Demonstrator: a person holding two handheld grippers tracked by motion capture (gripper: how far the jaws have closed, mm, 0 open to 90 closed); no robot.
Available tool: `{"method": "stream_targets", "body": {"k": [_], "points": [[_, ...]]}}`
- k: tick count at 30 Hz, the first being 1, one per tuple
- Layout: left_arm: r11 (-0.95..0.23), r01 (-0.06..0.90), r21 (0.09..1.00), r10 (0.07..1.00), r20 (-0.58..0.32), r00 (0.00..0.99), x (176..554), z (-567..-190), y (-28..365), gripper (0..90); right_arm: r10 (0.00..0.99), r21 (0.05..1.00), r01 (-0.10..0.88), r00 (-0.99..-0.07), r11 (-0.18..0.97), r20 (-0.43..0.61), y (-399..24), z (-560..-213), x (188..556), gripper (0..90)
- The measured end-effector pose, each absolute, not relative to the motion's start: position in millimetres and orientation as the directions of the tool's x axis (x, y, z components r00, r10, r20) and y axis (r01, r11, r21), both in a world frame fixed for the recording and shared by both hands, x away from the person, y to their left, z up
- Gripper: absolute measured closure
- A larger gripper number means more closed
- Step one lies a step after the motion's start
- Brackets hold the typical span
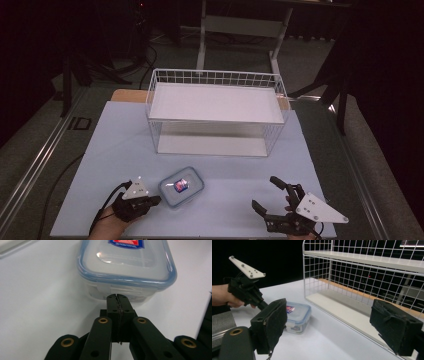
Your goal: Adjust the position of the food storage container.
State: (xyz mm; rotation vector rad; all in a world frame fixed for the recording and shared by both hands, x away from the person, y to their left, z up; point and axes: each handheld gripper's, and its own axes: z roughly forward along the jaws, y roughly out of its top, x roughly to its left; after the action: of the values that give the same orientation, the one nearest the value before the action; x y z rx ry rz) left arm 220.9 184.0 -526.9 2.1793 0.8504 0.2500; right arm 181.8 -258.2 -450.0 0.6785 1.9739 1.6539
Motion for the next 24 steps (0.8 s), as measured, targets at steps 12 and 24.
{"method": "stream_targets", "body": {"k": [12, 24], "points": [[-0.467, 0.497, 0.731, 0.669, -0.075, 0.739, 260, -526, 169, 90.0, 0.639, 0.986, 0.076, -0.768, 0.149, -0.038, -258, -451, 182, 14.3], [-0.420, 0.498, 0.759, 0.694, -0.084, 0.715, 286, -529, 158, 90.0, 0.634, 0.984, 0.079, -0.773, 0.157, -0.039, -258, -452, 182, 14.3]]}}
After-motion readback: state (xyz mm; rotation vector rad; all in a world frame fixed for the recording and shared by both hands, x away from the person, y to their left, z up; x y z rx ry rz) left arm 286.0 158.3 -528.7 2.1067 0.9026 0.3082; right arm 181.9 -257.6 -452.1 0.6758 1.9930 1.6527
